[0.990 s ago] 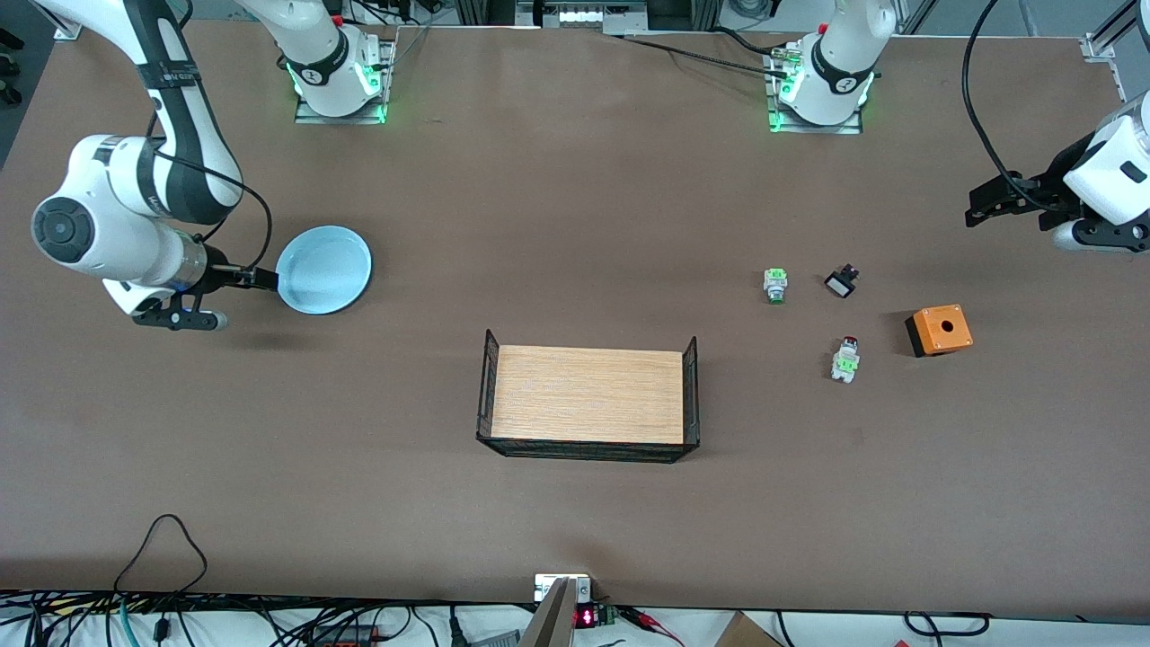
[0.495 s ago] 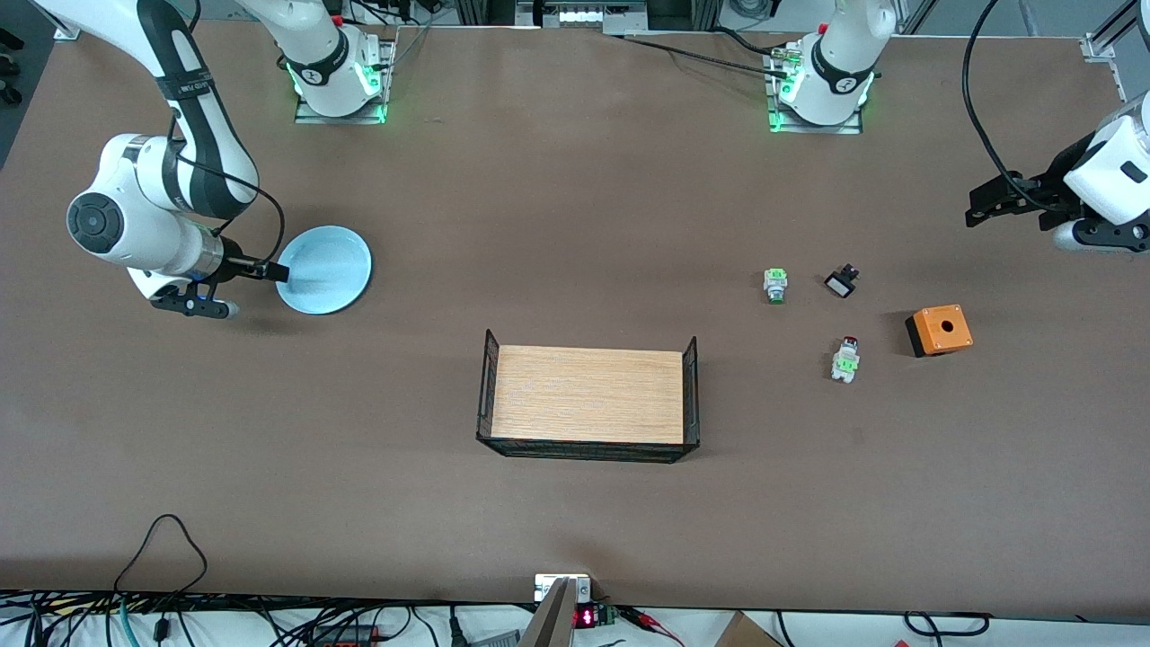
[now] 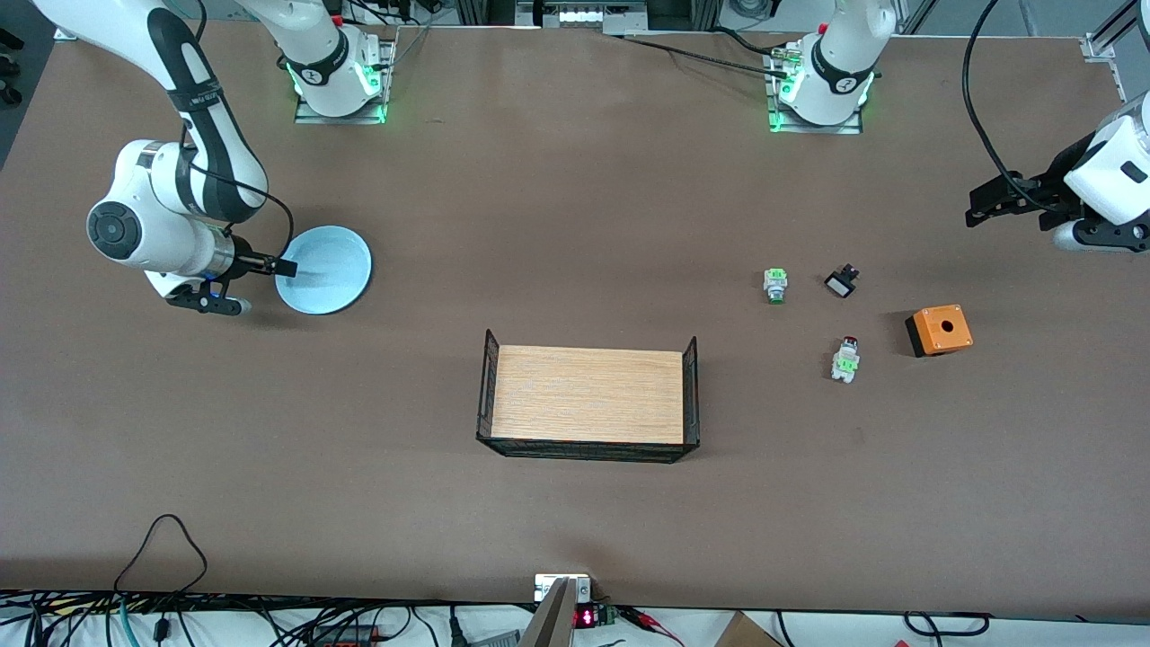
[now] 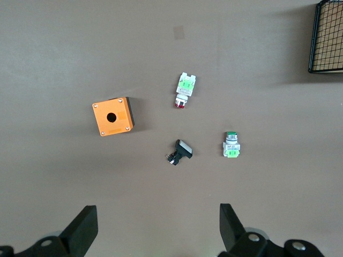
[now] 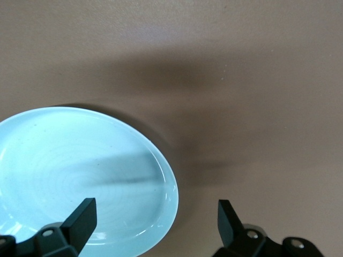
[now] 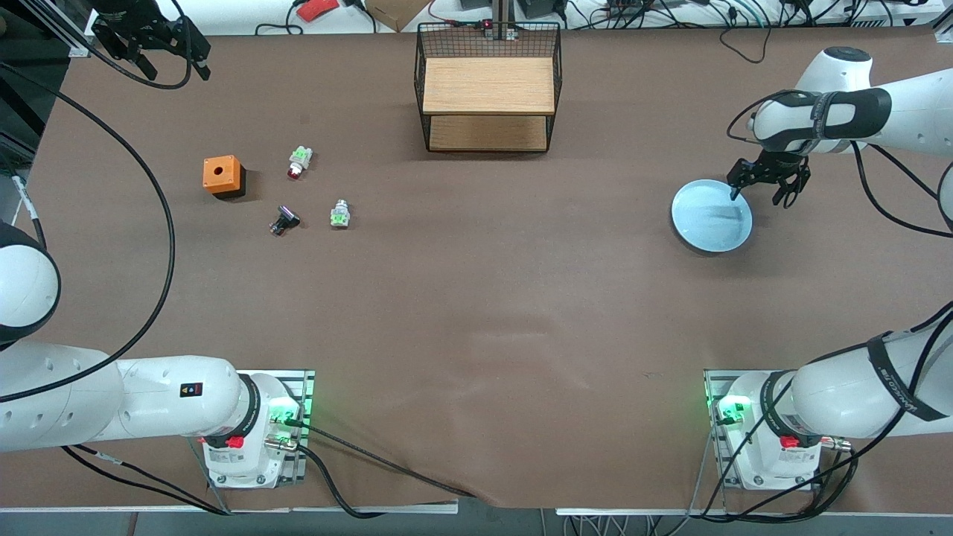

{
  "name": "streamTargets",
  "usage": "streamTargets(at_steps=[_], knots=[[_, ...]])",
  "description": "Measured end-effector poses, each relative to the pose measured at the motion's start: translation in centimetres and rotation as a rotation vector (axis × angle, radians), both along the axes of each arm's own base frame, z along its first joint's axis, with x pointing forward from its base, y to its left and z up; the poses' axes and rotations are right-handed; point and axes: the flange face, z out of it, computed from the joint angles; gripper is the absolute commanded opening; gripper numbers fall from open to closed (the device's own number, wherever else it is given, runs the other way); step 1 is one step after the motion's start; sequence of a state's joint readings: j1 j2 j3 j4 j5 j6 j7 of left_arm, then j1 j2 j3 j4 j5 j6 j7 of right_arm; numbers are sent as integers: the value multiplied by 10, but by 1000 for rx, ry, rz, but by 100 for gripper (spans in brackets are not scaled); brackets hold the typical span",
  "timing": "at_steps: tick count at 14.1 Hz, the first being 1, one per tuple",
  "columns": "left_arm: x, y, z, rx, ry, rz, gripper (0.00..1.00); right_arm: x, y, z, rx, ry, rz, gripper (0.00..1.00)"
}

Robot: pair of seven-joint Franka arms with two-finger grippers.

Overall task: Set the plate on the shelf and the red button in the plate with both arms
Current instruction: 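Close the right gripper on the plate rim and lift it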

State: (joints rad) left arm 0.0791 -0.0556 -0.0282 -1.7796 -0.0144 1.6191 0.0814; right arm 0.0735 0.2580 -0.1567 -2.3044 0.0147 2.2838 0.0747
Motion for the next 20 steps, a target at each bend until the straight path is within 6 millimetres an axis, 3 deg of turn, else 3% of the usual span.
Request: streamTargets(at_steps=[7,10,13,14,16,20], knots=[[0,0,0,0,0,0,100,-4,1,-27,-5,26,5,100],[0,0,0,0,0,0,100,-8,8,-40,-2,52,19,94],[0,0,0,0,0,0,100,-14,11,-47,0,83,23,29],[0,0,0,0,0,0,100,-16,11,-47,1,96,22,17],[0,0,0,0,0,0,100,-16,11,-46,2,98,22,6],[0,0,0,0,0,1,100,-10,32,-40,14,86,62,0]])
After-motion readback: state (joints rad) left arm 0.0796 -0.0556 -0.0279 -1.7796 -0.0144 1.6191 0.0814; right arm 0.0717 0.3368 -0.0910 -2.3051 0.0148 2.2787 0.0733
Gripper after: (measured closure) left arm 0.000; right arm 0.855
